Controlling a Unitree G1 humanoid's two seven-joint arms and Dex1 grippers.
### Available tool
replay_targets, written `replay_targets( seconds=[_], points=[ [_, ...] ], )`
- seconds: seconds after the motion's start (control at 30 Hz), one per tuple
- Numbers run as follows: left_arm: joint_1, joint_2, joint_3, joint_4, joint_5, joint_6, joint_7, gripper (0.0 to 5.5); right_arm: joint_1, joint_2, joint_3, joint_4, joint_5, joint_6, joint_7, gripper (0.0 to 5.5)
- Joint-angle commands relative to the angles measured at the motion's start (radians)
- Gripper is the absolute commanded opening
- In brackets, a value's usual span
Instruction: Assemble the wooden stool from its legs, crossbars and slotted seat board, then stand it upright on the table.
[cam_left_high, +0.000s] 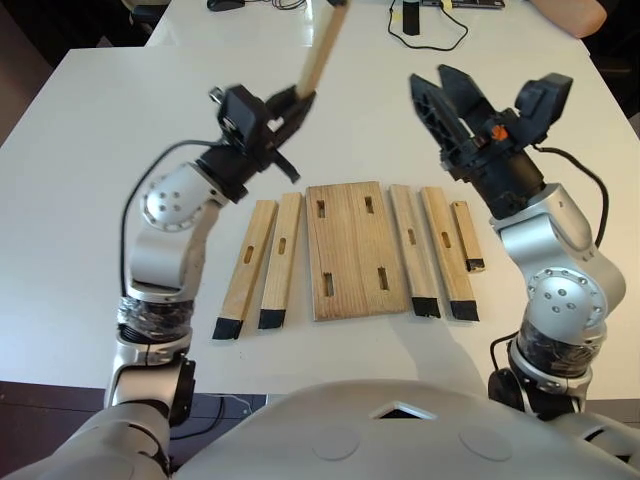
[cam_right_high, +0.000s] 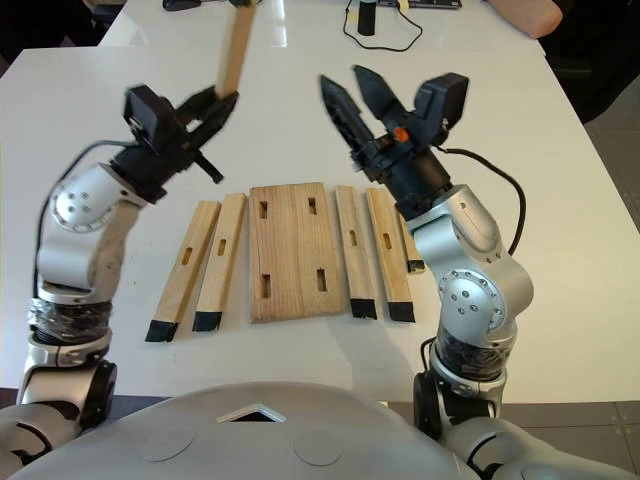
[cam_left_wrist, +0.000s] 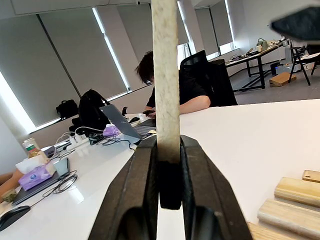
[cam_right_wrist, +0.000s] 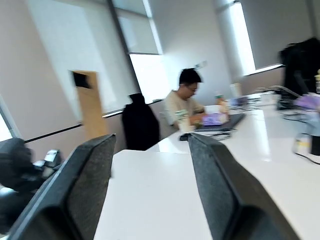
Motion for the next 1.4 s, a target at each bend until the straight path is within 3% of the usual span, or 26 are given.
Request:
replay_targets(
  seconds=[0.03,0.57,0.87,1.17,1.4],
  points=[
    [0.004,-0.012,-0.031,0.008,0.050,-0.079,-0.012,0.41,-0.041,-0.007,0.032,0.008,0.041,0.044,-0.028,2.66],
    [-0.009,-0.010,-0.074,0.041,0.102,-0.168,-0.053,0.41,-0.076,0.012,0.161,0.065,-0.045,-0.004,-0.037,2.66],
    [0.025,0.001,-0.095,0.082,0.155,-0.223,-0.065,0.41,-0.086,-0.011,0.172,0.064,-0.065,-0.018,-0.023,2.66],
    [0.022,0.000,-0.075,0.111,0.169,-0.251,-0.042,0.41,-0.073,-0.040,0.197,0.040,-0.071,-0.015,0.000,1.36],
    [-0.013,-0.015,-0.038,0.177,0.219,-0.264,0.020,0.41,-0.038,-0.150,0.221,0.027,-0.117,-0.006,0.074,1.29]
  ],
)
